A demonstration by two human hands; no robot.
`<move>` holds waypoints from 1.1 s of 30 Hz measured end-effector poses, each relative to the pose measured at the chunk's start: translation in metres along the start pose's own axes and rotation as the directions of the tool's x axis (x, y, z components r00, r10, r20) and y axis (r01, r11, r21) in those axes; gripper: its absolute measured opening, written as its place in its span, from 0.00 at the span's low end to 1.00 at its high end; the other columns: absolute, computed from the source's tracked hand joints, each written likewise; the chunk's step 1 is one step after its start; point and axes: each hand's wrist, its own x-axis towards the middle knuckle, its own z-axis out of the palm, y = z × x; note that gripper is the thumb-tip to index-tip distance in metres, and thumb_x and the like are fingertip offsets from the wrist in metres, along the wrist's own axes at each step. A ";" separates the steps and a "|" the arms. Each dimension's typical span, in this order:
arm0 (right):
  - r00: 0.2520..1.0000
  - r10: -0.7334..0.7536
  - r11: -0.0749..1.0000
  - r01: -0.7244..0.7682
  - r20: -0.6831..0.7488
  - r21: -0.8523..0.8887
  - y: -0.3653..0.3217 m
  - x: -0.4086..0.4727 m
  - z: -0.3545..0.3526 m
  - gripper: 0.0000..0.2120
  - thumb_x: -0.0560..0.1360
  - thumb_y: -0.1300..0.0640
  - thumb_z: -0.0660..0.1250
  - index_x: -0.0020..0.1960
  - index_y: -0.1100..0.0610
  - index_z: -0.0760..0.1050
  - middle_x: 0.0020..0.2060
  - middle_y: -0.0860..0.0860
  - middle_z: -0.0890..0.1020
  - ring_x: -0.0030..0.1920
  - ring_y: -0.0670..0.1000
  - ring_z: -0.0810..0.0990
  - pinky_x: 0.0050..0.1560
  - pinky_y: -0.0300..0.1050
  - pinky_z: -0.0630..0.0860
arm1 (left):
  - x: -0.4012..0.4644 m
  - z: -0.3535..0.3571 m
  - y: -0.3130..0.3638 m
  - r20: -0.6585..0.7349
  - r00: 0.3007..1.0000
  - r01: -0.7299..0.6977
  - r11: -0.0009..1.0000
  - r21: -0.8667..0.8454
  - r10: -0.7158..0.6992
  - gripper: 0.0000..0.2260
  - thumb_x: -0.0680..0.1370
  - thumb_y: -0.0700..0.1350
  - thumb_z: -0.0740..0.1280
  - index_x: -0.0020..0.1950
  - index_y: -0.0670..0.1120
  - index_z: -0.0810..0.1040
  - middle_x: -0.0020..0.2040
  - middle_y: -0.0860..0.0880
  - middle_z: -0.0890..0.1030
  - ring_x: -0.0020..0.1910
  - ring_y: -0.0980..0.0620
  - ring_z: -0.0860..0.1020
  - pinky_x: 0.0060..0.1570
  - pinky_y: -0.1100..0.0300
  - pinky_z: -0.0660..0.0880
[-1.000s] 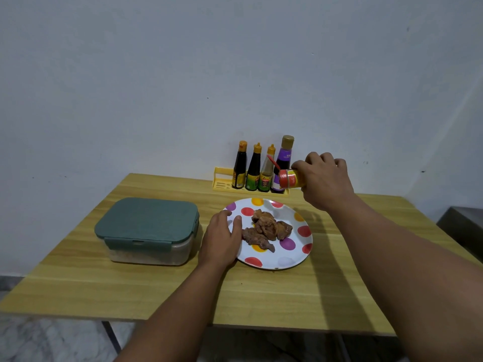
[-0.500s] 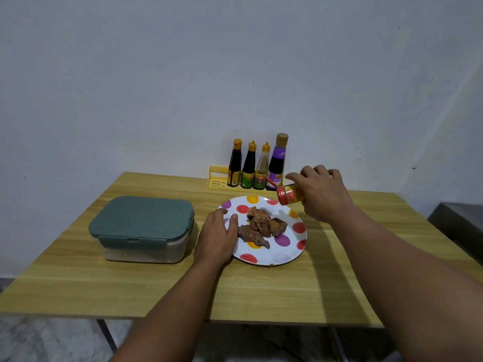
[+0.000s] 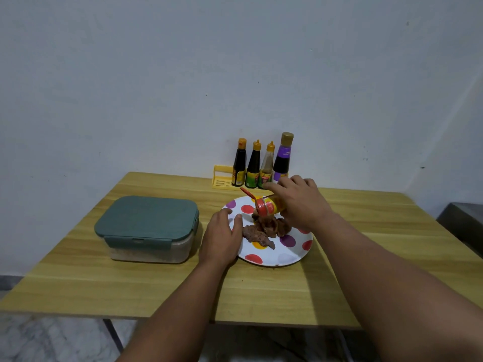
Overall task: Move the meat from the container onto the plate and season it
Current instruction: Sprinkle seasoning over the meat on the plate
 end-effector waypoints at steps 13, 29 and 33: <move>0.960 0.254 0.966 -0.259 -0.121 -0.029 0.004 0.022 0.007 0.32 0.69 0.51 0.74 0.70 0.49 0.66 0.61 0.53 0.74 0.60 0.58 0.72 0.59 0.57 0.68 | -0.002 -0.001 0.000 0.007 1.000 -0.022 1.000 0.019 0.022 0.21 0.82 0.58 0.56 0.71 0.50 0.70 0.70 0.49 0.74 0.65 0.50 0.73 0.55 0.56 0.71; 0.976 0.209 0.978 -0.206 0.057 -0.043 0.024 -0.029 0.023 0.40 0.66 0.50 0.76 0.73 0.45 0.59 0.65 0.50 0.73 0.65 0.56 0.69 0.63 0.55 0.67 | -0.004 -0.001 0.000 0.008 0.999 -0.037 0.999 0.031 0.037 0.20 0.82 0.58 0.56 0.69 0.49 0.71 0.66 0.49 0.75 0.62 0.50 0.74 0.52 0.58 0.68; 0.992 0.086 0.996 -0.088 0.092 0.013 0.011 -0.030 0.023 0.33 0.70 0.52 0.72 0.71 0.45 0.62 0.65 0.50 0.72 0.65 0.55 0.68 0.65 0.54 0.65 | -0.004 0.000 0.000 0.016 0.999 -0.037 0.999 0.039 0.037 0.20 0.82 0.58 0.56 0.69 0.49 0.71 0.67 0.49 0.74 0.63 0.50 0.74 0.52 0.58 0.68</move>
